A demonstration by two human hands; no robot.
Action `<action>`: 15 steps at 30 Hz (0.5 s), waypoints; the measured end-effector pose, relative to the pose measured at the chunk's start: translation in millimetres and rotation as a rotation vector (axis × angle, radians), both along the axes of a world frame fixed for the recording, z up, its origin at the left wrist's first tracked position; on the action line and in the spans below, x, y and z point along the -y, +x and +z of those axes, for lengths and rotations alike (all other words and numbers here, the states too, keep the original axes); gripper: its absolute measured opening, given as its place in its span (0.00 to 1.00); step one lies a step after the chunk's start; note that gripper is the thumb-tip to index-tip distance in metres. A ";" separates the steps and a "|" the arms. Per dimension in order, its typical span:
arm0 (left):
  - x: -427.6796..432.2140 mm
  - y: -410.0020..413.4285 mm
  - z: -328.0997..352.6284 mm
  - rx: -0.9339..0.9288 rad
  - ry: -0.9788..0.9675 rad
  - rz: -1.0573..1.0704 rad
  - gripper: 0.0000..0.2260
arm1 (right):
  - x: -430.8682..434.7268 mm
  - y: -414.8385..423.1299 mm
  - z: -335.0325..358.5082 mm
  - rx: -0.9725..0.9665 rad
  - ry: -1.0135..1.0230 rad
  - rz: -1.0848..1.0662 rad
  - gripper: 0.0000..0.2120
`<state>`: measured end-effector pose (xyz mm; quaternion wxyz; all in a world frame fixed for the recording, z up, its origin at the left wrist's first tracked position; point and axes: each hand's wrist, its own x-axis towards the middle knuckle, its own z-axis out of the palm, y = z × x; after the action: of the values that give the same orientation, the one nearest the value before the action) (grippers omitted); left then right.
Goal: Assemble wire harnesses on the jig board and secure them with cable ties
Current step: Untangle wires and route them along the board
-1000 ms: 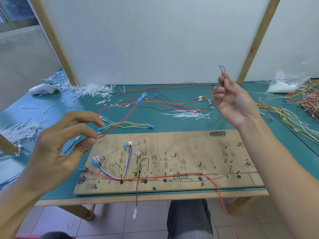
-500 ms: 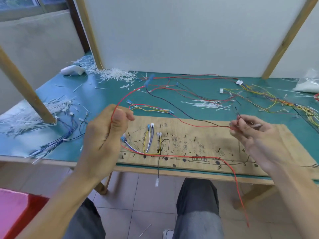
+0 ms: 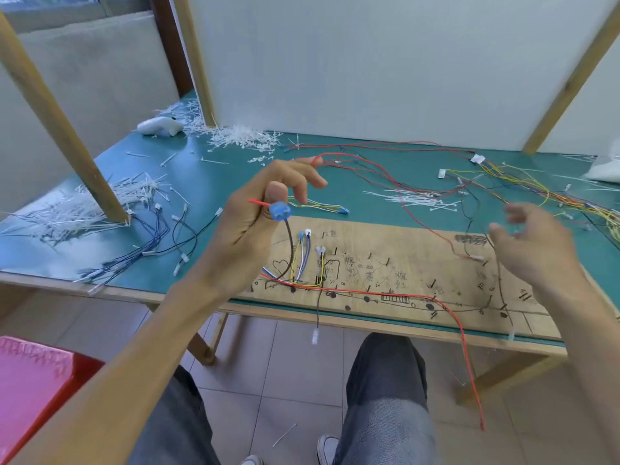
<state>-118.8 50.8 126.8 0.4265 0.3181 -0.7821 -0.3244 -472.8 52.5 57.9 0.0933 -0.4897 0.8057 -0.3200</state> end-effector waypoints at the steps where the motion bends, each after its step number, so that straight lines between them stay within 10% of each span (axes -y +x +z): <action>1: 4.4 -2.1 -0.2 0.038 -0.020 -0.032 0.51 | -1.6 8.4 7.3 -0.088 -0.117 0.018 0.18; 4: 12.1 -4.9 -13.0 0.065 -0.046 -0.070 0.44 | -14.2 67.7 41.5 -0.075 -0.499 0.288 0.18; 8: 3.6 -7.3 -40.6 -0.041 -0.172 0.051 0.18 | -13.8 152.0 81.1 0.172 -0.142 0.848 0.23; 15: -0.7 11.6 -35.4 -0.067 -0.162 0.453 0.06 | 8.9 181.5 70.6 0.590 0.020 0.854 0.18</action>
<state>-107.2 51.5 91.4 0.5384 0.4390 -0.6997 -0.1671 -291.2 43.6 128.5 0.4433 -0.6628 0.4766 -0.3704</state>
